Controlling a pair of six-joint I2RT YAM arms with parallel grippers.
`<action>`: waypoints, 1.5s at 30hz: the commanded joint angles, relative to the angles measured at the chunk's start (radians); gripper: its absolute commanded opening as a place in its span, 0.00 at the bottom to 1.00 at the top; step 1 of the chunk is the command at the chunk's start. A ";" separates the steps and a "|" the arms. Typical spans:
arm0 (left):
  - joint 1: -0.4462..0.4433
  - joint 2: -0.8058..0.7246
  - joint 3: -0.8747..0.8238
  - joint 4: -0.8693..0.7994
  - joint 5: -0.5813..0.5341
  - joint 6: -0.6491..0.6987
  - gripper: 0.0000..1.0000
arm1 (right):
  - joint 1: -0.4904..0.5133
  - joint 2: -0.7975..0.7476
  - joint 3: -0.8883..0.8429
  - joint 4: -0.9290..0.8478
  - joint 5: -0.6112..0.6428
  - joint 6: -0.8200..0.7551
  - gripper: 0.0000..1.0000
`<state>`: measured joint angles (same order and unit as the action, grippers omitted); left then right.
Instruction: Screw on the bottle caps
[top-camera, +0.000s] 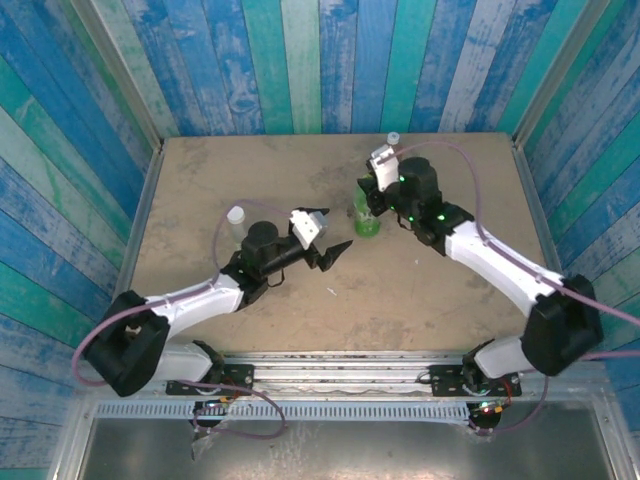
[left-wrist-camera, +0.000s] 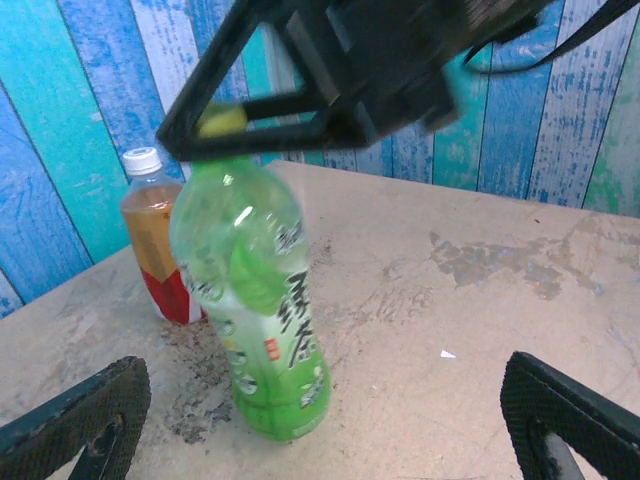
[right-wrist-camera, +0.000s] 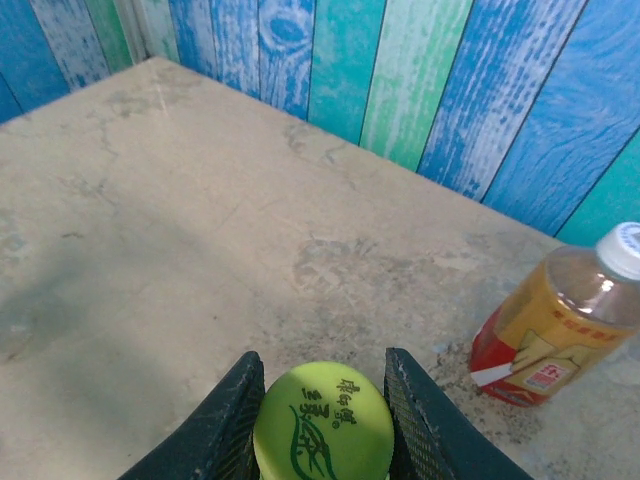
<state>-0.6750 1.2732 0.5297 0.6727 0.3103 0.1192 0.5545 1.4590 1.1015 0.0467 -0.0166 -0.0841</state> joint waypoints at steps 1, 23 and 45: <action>0.003 -0.094 -0.039 0.013 -0.045 -0.046 0.94 | -0.008 0.092 0.082 0.126 -0.010 -0.022 0.02; 0.005 -0.174 -0.028 -0.113 -0.143 -0.031 0.94 | -0.033 0.319 0.227 0.166 -0.007 -0.042 0.44; 0.334 -0.195 0.293 -0.357 -0.250 0.002 0.94 | -0.162 -0.185 -0.112 0.082 0.002 -0.031 1.00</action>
<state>-0.4118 1.1065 0.7959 0.3649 0.1097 0.1333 0.4332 1.3499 1.0637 0.1574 -0.0460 -0.1196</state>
